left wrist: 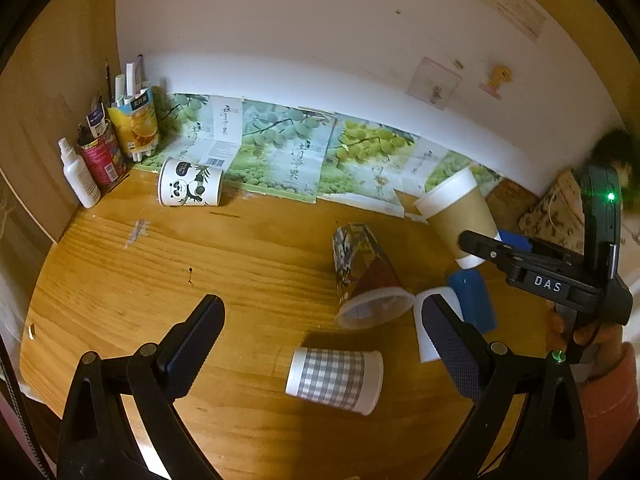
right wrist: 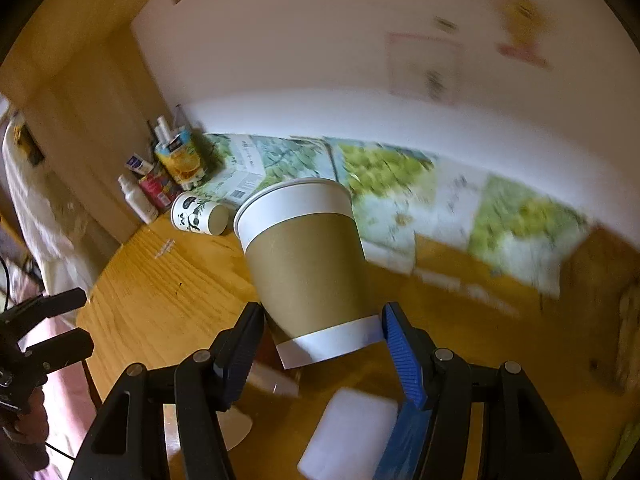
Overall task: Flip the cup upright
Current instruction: 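Rotate the held cup upright with the right tool, rim up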
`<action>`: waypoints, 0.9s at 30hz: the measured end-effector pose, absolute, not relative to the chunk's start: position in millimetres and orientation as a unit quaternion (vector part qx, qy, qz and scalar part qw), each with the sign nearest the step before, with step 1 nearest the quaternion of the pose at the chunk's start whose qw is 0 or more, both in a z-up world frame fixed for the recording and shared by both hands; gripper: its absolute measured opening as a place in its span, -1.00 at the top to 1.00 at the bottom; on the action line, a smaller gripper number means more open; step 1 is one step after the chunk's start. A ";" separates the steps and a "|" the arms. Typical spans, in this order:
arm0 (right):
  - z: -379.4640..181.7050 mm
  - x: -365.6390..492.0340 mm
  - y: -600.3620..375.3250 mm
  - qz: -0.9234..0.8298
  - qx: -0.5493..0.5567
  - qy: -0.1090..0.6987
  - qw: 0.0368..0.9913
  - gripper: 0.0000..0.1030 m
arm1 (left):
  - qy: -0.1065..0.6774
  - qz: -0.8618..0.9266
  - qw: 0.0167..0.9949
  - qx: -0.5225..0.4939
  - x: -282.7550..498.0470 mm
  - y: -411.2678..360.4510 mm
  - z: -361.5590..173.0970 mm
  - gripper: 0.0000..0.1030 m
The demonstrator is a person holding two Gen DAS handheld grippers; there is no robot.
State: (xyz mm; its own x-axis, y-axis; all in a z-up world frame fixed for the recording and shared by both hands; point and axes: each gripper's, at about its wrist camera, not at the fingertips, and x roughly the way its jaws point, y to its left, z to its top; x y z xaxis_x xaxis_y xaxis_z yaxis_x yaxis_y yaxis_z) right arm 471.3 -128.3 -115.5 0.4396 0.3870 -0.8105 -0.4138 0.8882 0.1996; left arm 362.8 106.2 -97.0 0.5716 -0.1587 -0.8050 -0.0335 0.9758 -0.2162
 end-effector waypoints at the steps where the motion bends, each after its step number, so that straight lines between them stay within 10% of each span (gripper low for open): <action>1: -117.2 465.9 -133.0 0.231 -0.003 0.475 0.849 -0.20 | 0.462 -0.038 0.881 -0.099 360.9 105.4 -97.0 -0.92; 27: -160.8 302.6 -185.1 0.066 0.164 0.515 0.839 -0.20 | 0.481 -0.106 0.869 -0.049 257.9 79.2 -108.8 -0.92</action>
State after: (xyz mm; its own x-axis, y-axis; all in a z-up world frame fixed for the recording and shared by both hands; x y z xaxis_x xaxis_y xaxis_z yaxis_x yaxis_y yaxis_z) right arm 302.6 -185.1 -160.8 0.4606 0.2789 -0.8426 0.0587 0.9377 0.3424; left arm 257.9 79.2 -108.8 0.5150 -0.2319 -0.8252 0.1369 0.9726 -0.1879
